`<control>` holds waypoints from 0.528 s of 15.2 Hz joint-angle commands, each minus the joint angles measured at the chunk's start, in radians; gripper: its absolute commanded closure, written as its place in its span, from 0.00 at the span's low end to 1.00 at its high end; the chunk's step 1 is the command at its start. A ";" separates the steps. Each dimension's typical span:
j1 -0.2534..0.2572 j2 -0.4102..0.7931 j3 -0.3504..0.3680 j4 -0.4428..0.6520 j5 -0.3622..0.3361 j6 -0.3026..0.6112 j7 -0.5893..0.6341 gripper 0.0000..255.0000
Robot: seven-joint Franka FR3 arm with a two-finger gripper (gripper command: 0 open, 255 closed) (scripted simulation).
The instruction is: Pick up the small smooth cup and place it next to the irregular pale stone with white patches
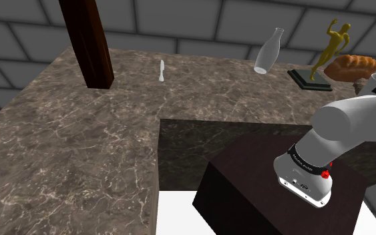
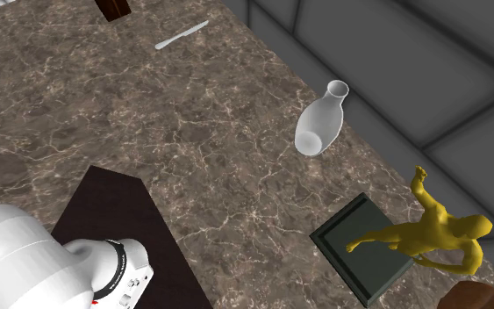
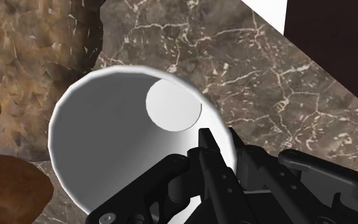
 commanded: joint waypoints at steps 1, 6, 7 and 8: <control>0.003 0.005 -0.020 -0.018 -0.015 0.026 0.008 1.00; 0.029 0.029 -0.088 -0.047 -0.051 0.095 0.023 1.00; 0.035 0.034 -0.102 -0.052 -0.058 0.108 0.027 1.00; 0.041 0.039 -0.116 -0.056 -0.065 0.121 0.030 1.00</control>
